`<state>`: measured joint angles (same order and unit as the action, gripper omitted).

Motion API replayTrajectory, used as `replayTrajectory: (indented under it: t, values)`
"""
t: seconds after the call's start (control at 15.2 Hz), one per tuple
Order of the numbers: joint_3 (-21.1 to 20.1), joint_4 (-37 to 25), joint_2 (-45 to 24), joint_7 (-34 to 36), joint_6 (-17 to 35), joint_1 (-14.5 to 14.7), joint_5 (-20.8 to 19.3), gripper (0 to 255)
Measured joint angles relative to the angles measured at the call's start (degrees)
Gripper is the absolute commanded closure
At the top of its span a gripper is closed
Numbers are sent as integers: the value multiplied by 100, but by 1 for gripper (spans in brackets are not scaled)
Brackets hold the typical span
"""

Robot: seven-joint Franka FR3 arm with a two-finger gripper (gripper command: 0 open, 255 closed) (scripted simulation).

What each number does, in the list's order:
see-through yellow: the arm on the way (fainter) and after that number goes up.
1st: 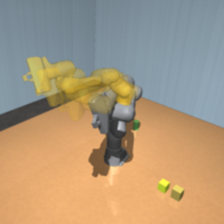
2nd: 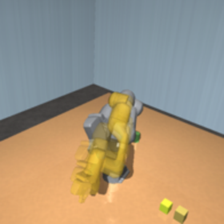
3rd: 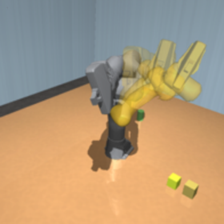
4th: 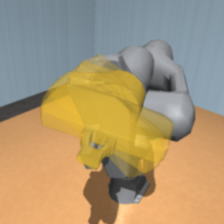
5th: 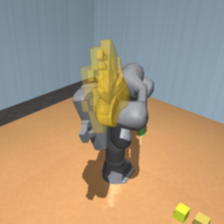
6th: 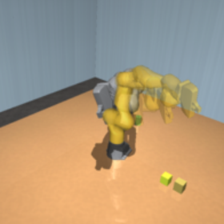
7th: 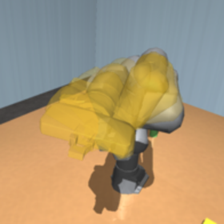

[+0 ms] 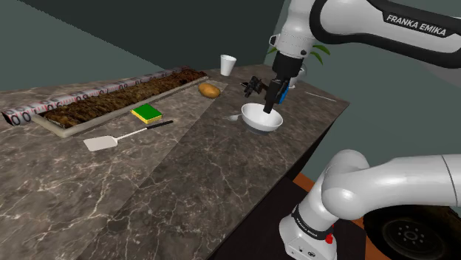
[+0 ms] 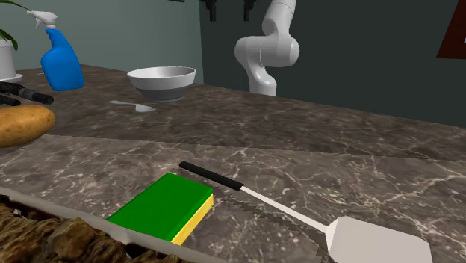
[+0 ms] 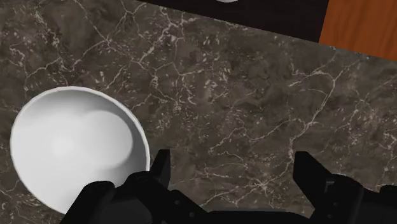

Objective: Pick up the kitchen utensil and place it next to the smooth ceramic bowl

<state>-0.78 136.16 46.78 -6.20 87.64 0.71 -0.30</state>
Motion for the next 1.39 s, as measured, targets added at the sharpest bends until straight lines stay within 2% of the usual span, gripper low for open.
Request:
replayTrajectory:
  t: [0.26,0.73,1.06,1.39]
  values:
    - [83,-145,-432,-361,279,116,-77,0]
    - [225,-776,-1953,-1499,1155,505,-198,0]
    - [245,-1397,-2999,-2309,1582,745,-225,0]
    - [171,-2275,-4080,-3074,1785,947,-226,0]
